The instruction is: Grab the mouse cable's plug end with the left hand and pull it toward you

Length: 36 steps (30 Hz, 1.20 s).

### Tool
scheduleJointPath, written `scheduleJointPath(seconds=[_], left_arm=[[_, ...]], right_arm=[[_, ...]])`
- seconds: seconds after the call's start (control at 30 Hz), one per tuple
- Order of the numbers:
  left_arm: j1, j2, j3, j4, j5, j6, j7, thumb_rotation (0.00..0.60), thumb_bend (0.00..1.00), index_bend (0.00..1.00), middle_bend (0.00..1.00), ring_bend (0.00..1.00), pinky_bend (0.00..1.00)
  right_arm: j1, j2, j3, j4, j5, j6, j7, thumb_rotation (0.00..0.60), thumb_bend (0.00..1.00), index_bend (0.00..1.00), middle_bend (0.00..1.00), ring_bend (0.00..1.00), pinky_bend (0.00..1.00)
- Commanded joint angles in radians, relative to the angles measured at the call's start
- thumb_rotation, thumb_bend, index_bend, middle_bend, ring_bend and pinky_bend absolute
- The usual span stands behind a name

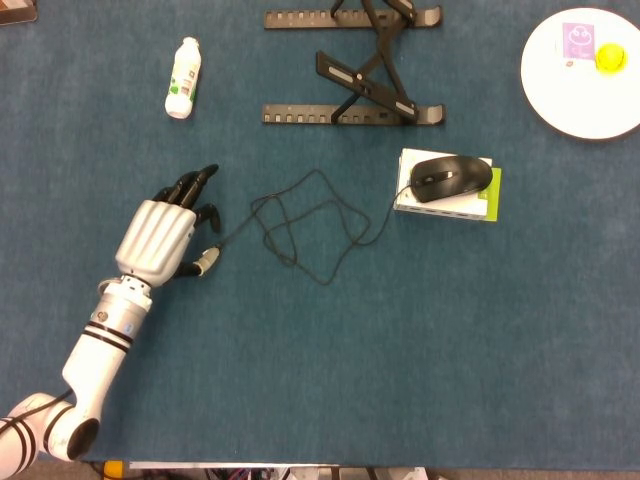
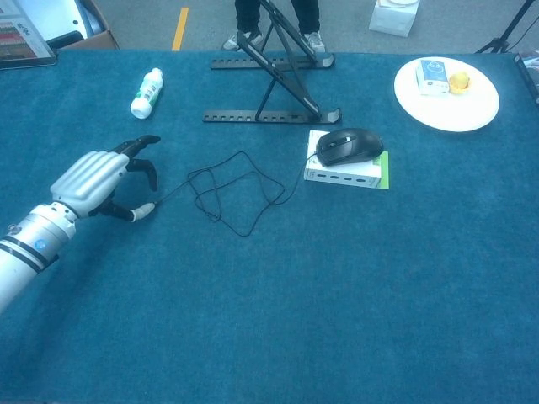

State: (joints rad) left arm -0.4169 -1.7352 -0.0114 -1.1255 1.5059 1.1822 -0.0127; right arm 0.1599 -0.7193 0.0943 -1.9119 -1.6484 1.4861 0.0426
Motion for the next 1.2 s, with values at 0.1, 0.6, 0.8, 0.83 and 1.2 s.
scheduleJointPath(seconds=[0.1, 0.6, 0.8, 0.83, 1.2], left_arm=[[0.0, 0.002, 0.006, -0.021, 0.018, 0.019, 0.019, 0.6, 0.26, 0.47, 0.04, 0.09, 0.27], [-0.005, -0.005, 0.011, -0.027, 0.019, 0.011, 0.038, 0.6, 0.26, 0.48, 0.04, 0.09, 0.27], [-0.008, -0.007, 0.008, 0.001, 0.009, -0.002, 0.027, 0.6, 0.26, 0.48, 0.04, 0.09, 0.27], [-0.007, -0.007, 0.008, 0.006, 0.006, -0.004, 0.025, 0.6, 0.26, 0.48, 0.04, 0.09, 0.27], [-0.004, -0.012, 0.011, 0.035, 0.002, -0.008, 0.012, 0.6, 0.26, 0.48, 0.04, 0.09, 0.27]], right_arm=[[0.001, -0.002, -0.001, 0.001, -0.002, -0.001, 0.001, 0.6, 0.38, 0.32, 0.2, 0.11, 0.08], [-0.005, -0.002, -0.005, 0.01, -0.001, 0.006, 0.011, 0.6, 0.38, 0.32, 0.2, 0.11, 0.08], [-0.001, -0.005, -0.004, 0.012, 0.0, -0.001, 0.012, 0.6, 0.38, 0.32, 0.2, 0.11, 0.08], [0.0, -0.005, -0.004, 0.012, 0.001, -0.002, 0.012, 0.6, 0.38, 0.32, 0.2, 0.11, 0.08], [0.001, -0.006, -0.004, 0.009, 0.0, -0.003, 0.01, 0.6, 0.38, 0.32, 0.2, 0.11, 0.08]])
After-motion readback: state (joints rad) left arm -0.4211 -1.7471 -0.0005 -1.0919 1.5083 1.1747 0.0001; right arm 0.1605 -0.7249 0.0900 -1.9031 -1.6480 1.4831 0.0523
